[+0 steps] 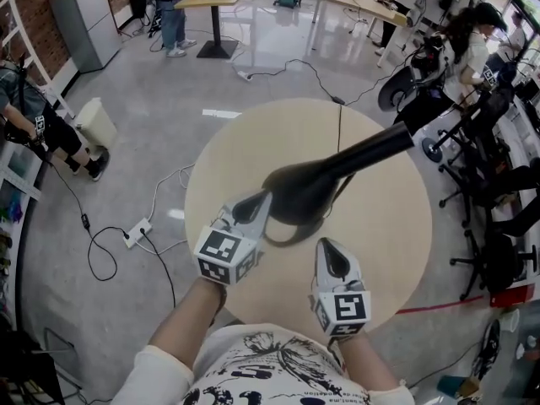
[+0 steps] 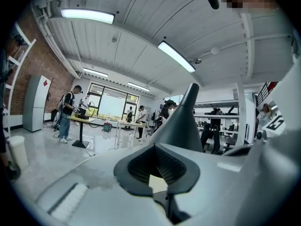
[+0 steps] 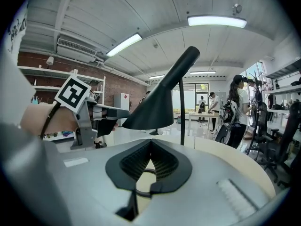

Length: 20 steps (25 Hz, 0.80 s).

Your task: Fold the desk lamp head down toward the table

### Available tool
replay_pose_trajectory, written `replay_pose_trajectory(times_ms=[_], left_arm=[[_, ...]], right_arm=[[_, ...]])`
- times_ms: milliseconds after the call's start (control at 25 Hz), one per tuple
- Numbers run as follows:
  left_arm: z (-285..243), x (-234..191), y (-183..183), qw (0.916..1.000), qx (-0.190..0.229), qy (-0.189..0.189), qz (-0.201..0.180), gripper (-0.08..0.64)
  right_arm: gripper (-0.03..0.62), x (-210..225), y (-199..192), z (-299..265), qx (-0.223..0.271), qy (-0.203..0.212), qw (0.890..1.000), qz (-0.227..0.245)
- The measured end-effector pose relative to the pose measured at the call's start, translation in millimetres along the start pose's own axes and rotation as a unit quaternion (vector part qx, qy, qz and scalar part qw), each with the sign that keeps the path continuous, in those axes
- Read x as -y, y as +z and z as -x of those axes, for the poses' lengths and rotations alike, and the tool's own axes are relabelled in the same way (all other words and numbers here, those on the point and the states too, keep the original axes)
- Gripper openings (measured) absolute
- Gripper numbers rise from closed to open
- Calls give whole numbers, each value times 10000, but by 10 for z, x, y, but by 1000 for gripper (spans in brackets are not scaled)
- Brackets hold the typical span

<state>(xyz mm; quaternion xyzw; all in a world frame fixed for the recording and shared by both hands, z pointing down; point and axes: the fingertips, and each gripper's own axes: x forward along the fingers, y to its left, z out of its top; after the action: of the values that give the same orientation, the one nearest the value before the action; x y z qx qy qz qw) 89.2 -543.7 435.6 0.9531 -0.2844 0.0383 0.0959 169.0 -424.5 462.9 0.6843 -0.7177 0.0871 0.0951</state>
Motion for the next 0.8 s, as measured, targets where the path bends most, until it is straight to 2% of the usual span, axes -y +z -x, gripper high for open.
replay_pose_trajectory(times_ms=[240, 480, 640, 800], left_arm=[[-87, -24, -2, 9997, 87, 11, 229, -8], [-83, -32, 26, 9999, 139, 16, -64, -5], [86, -24, 263, 9986, 448, 266, -85, 3], [328, 175, 368, 9983, 462, 321, -178, 2]], right_arm=[[9, 65, -59, -19, -60, -73, 9999, -46], [9, 90, -69, -19, -47, -107, 9999, -67], [9, 128, -31, 28, 18, -73, 9999, -84], [9, 142, 17, 109, 165, 42, 9998, -128]])
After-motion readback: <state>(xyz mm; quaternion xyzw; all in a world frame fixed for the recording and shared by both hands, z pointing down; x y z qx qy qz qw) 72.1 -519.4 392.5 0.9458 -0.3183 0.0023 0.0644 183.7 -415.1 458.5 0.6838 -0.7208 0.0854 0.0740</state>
